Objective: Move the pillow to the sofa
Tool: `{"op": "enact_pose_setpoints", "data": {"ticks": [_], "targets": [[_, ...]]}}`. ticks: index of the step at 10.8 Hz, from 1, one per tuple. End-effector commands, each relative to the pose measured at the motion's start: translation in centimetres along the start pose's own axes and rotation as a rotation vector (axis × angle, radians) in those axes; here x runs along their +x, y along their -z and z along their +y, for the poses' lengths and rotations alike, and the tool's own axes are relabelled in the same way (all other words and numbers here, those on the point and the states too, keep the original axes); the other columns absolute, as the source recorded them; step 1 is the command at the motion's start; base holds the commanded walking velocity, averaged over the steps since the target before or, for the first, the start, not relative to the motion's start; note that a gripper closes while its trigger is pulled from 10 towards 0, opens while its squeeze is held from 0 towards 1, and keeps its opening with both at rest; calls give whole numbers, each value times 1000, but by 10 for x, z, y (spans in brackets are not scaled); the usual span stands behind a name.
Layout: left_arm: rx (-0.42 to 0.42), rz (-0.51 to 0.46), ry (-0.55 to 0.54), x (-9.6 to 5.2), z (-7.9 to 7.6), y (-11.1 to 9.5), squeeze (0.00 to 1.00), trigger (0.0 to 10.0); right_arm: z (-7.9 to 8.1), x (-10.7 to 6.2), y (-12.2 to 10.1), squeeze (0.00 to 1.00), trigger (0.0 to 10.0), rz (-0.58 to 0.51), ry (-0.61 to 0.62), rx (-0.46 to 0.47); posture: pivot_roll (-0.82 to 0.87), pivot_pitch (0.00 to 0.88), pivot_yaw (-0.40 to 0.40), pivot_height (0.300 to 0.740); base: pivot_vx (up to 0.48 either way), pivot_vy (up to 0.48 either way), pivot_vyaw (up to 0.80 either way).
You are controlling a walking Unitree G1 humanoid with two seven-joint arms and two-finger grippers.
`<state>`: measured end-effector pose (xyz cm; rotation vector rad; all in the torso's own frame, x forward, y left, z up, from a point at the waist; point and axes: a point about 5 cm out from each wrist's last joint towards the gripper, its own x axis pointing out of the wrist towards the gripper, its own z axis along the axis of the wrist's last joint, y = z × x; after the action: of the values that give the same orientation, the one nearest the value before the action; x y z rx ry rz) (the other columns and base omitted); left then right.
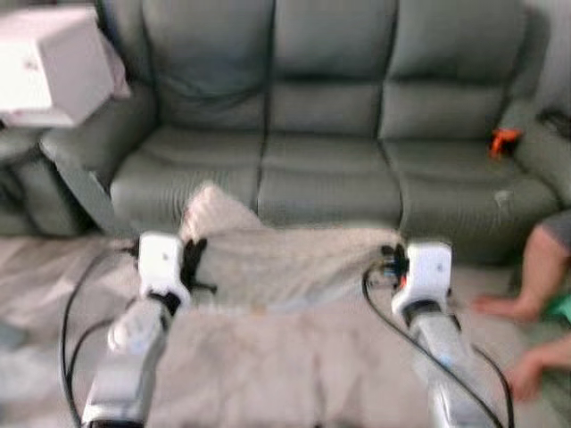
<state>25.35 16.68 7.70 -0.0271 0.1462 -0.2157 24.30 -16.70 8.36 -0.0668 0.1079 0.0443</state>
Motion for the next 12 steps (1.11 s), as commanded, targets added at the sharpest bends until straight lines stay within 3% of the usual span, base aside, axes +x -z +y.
{"op": "enact_pose_setpoints", "data": {"ticks": [1,12], "targets": [[12,-33,45,4,-5,-9,0,10000,-4,0,-1,0,10000,-10,25,-8,-30,0,-7,740,382,0,-656],[-2,-19,63,10,-18,-7,0,10000,4,5,-5,0,10000,-23,4,-12,-44,0,0,740,400,0,0]]}}
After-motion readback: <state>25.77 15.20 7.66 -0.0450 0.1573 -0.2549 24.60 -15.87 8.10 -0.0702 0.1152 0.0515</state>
